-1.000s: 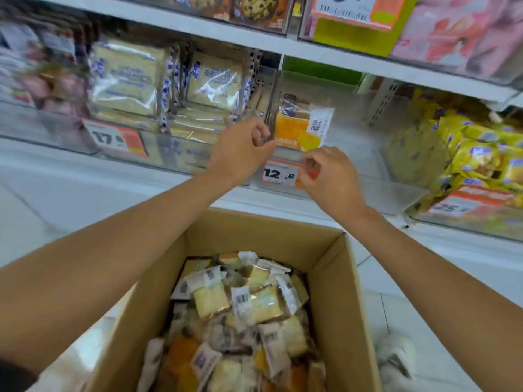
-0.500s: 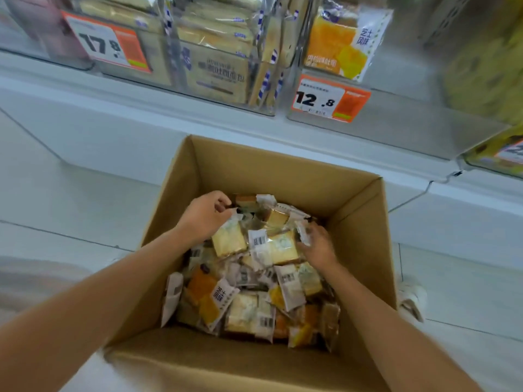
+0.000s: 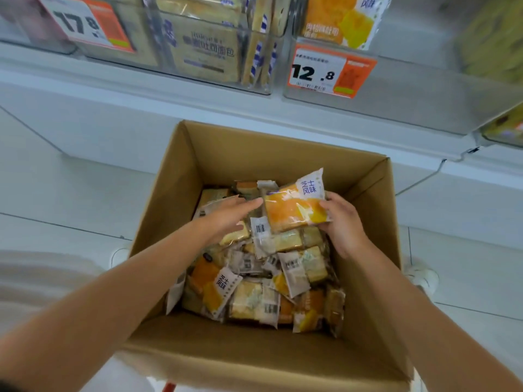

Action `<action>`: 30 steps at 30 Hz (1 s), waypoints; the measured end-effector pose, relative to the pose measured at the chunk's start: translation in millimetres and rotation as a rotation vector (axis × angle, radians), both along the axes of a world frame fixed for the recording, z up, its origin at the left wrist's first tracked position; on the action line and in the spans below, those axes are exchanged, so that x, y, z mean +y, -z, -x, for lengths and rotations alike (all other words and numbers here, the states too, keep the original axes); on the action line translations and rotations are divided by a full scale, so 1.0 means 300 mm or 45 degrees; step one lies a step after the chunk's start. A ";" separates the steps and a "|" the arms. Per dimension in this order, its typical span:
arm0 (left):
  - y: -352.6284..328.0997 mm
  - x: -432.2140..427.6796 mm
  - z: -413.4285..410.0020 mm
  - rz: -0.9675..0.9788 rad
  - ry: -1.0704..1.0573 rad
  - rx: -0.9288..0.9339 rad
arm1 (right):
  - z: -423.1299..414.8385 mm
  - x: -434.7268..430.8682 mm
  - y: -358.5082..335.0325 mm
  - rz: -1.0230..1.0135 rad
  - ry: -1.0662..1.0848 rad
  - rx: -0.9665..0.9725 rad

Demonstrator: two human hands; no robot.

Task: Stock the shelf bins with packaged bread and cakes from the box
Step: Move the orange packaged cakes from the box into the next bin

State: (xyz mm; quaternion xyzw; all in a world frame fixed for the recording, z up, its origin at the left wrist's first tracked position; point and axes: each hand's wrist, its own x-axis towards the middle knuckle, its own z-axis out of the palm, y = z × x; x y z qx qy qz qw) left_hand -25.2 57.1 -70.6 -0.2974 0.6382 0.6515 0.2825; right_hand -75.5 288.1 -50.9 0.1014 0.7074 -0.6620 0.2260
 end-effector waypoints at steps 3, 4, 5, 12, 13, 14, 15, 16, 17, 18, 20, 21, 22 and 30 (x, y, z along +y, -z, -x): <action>-0.029 0.050 -0.007 -0.500 -0.140 -0.096 | -0.021 -0.029 -0.035 0.128 -0.048 -0.146; -0.041 0.065 -0.010 -0.551 -0.205 -0.080 | -0.025 -0.037 -0.034 0.161 -0.050 -0.210; -0.041 0.073 -0.010 -0.524 -0.264 -0.061 | -0.027 -0.042 -0.030 0.188 -0.055 -0.270; -0.036 -0.034 -0.008 -0.068 -0.645 0.058 | -0.016 0.027 0.100 -0.343 -0.298 -0.187; -0.026 -0.060 -0.013 -0.043 -0.677 0.064 | -0.018 0.027 0.126 -0.444 -0.336 -0.163; -0.018 -0.080 -0.022 -0.030 -0.696 0.065 | -0.020 0.020 0.155 -0.496 -0.362 -0.181; -0.003 -0.097 -0.032 -0.025 -0.706 0.060 | -0.022 0.007 0.180 -0.517 -0.380 -0.219; 0.010 -0.107 -0.043 -0.018 -0.704 0.049 | -0.020 -0.006 0.215 -0.526 -0.394 -0.257; 0.020 -0.114 -0.054 -0.005 -0.693 0.036 | -0.020 -0.022 0.242 -0.527 -0.411 -0.283; 0.029 -0.119 -0.063 0.010 -0.682 0.024 | -0.016 -0.036 0.276 -0.518 -0.417 -0.303; 0.044 -0.132 -0.076 0.026 -0.670 0.007 | -0.011 -0.062 0.330 -0.524 -0.413 -0.328; 0.048 -0.138 -0.081 0.020 -0.665 -0.003 | -0.015 -0.073 0.347 -0.563 -0.436 -0.315; 0.052 -0.143 -0.084 0.011 -0.658 -0.012 | -0.019 -0.083 0.364 -0.626 -0.474 -0.279; 0.046 -0.146 -0.096 -0.048 -0.626 -0.021 | -0.012 -0.081 0.154 -0.460 -0.271 0.078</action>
